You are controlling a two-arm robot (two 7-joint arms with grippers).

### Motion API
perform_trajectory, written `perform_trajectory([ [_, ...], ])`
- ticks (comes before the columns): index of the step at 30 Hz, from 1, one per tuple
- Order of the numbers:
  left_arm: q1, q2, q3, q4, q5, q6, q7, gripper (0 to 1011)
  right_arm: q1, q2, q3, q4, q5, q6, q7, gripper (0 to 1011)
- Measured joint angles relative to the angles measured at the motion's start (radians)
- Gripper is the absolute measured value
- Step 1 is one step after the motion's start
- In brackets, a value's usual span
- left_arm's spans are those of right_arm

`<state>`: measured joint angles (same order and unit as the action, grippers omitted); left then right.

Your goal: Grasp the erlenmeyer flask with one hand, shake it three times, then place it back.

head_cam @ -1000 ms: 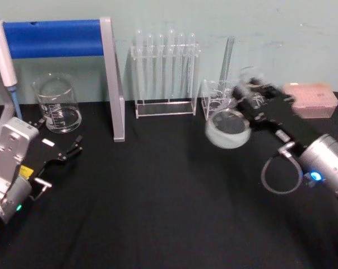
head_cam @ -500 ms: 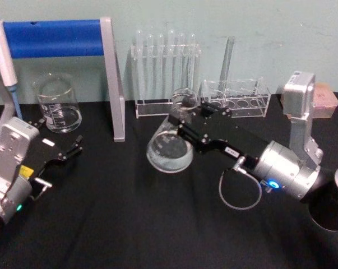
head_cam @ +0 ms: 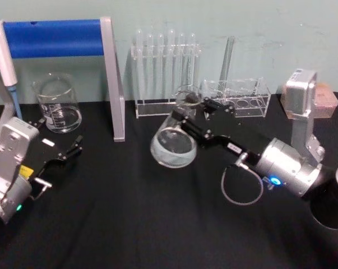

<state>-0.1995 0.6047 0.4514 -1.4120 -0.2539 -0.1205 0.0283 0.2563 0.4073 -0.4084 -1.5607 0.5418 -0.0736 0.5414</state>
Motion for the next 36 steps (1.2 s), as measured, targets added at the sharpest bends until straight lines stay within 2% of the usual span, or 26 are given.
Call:
perform_trajectory([
  [6, 0.0, 0.0, 0.0, 0.0, 0.0, 0.0, 0.0, 1001, -0.026, 0.013, 0.053, -0.012, 0.0, -0.008, -0.074, 449],
  [11, 0.0, 0.0, 0.0, 0.0, 0.0, 0.0, 0.0, 1001, -0.068, 0.025, 0.12, -0.037, -0.006, -0.009, -0.153, 449],
  [14, 0.0, 0.0, 0.0, 0.0, 0.0, 0.0, 0.0, 1001, -0.109, 0.032, 0.174, -0.061, -0.016, -0.009, -0.203, 449],
  [15, 0.0, 0.0, 0.0, 0.0, 0.0, 0.0, 0.0, 1001, -0.109, 0.032, 0.174, -0.061, -0.016, -0.009, -0.203, 449],
  [19, 0.0, 0.0, 0.0, 0.0, 0.0, 0.0, 0.0, 1001, -0.156, 0.039, 0.23, -0.09, -0.028, -0.008, -0.252, 449],
  [25, 0.0, 0.0, 0.0, 0.0, 0.0, 0.0, 0.0, 1001, -0.201, 0.038, 0.281, -0.119, -0.041, -0.001, -0.285, 449],
  [30, 0.0, 0.0, 0.0, 0.0, 0.0, 0.0, 0.0, 1001, -0.207, 0.032, 0.287, -0.124, -0.046, 0.009, -0.275, 449],
  [36, 0.0, 0.0, 0.0, 0.0, 0.0, 0.0, 0.0, 1001, -0.176, 0.019, 0.243, -0.109, -0.052, 0.028, -0.21, 449],
])
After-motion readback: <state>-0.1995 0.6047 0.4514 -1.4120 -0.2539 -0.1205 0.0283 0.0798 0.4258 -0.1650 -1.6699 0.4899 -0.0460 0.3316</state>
